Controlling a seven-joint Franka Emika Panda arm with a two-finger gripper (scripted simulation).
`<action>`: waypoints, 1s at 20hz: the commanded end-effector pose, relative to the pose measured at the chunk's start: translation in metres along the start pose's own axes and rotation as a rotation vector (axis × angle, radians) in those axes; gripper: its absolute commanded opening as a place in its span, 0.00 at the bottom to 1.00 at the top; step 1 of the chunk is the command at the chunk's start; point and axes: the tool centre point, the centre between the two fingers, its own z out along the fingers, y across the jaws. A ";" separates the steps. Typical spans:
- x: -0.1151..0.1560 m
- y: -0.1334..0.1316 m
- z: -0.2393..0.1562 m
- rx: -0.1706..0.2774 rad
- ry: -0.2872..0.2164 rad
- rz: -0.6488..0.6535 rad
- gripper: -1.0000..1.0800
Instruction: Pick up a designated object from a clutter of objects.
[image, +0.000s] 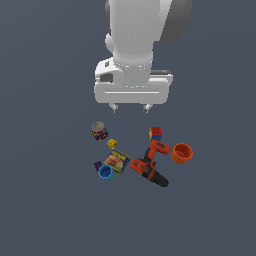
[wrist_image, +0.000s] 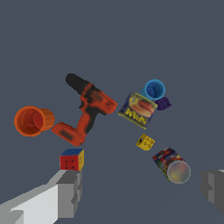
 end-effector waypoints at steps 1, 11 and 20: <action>0.000 0.000 0.000 0.000 0.000 0.000 0.96; 0.004 -0.005 -0.021 -0.025 0.032 -0.058 0.96; 0.003 0.002 -0.010 -0.021 0.029 -0.077 0.96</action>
